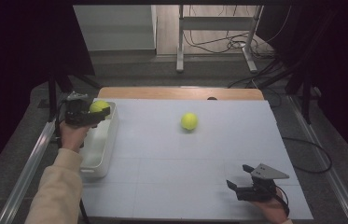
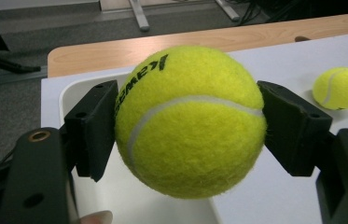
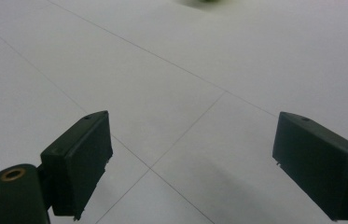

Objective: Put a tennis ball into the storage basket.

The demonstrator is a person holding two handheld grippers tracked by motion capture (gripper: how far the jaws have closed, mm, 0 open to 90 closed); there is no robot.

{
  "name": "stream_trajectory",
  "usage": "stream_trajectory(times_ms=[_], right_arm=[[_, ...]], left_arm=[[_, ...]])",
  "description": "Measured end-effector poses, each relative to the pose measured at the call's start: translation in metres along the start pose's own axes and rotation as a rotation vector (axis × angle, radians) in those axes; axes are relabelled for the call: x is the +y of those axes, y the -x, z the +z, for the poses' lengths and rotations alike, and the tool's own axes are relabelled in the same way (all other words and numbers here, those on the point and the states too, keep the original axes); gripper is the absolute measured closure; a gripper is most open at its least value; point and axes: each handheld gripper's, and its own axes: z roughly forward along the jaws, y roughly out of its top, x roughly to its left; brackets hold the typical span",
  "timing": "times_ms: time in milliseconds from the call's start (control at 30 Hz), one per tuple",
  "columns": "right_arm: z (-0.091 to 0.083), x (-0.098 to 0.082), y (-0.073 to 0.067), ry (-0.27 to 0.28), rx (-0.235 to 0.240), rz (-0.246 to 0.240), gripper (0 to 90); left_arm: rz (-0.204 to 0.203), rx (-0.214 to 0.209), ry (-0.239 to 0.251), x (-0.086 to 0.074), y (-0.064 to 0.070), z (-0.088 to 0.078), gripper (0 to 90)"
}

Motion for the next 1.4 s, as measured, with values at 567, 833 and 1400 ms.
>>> stream_trajectory(times_ms=[567, 833, 1400], right_arm=[[0.001, -0.001, 0.001, -0.003, 0.001, -0.001, 12.1], [0.001, -0.001, 0.001, -0.005, 0.001, -0.001, 12.1], [0.001, -0.001, 0.001, -0.005, 0.000, -0.001, 12.1]], left_arm=[[0.008, 0.041, -0.107, -0.001, -0.005, 0.025, 25.9], [0.024, 0.062, -0.149, -0.002, -0.005, 0.031, 25.8], [0.026, 0.089, -0.205, -0.006, -0.010, 0.036, 25.7]])
